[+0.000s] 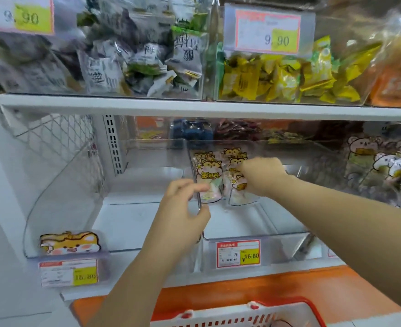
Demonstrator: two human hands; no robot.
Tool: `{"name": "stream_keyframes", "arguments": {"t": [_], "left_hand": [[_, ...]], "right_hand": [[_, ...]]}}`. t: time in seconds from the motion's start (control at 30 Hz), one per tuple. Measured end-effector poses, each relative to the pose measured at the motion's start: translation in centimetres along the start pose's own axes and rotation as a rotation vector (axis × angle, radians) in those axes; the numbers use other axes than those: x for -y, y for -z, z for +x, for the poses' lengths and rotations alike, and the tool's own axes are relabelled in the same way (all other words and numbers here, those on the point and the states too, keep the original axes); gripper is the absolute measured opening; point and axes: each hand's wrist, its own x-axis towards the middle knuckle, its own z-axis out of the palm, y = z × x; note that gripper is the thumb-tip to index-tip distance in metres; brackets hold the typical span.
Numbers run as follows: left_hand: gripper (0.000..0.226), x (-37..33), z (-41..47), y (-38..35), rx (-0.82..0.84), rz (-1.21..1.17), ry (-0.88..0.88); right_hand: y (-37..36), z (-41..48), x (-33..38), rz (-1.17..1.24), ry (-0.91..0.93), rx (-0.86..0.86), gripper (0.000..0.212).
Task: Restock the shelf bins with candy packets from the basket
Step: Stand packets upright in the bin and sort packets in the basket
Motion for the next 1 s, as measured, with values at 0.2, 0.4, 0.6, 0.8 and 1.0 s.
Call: {"name": "stream_keyframes", "arguments": {"t": [0.2,0.4,0.6,0.8,1.0], "left_hand": [[0.03,0.1,0.0,0.1,0.034,-0.087,0.028],[0.03,0.1,-0.1,0.0,0.032,-0.102,0.023],[0.03,0.2,-0.2,-0.1,0.023,-0.077,0.001],[0.031,0.0,-0.3,-0.1,0.023,-0.066,0.002],[0.031,0.0,-0.3,0.0,0.023,-0.066,0.006]], "right_hand": [[-1.6,3.1,-0.2,0.037,-0.022,0.08,0.039],[-2.9,3.3,-0.9,-0.093,-0.129,-0.175,0.074],[-2.8,1.8,0.2,0.113,-0.099,-0.261,0.067],[-3.1,0.9,0.4,0.068,0.098,-0.187,0.071],[-4.6,0.6,0.8,-0.168,0.227,-0.07,0.095]]}}
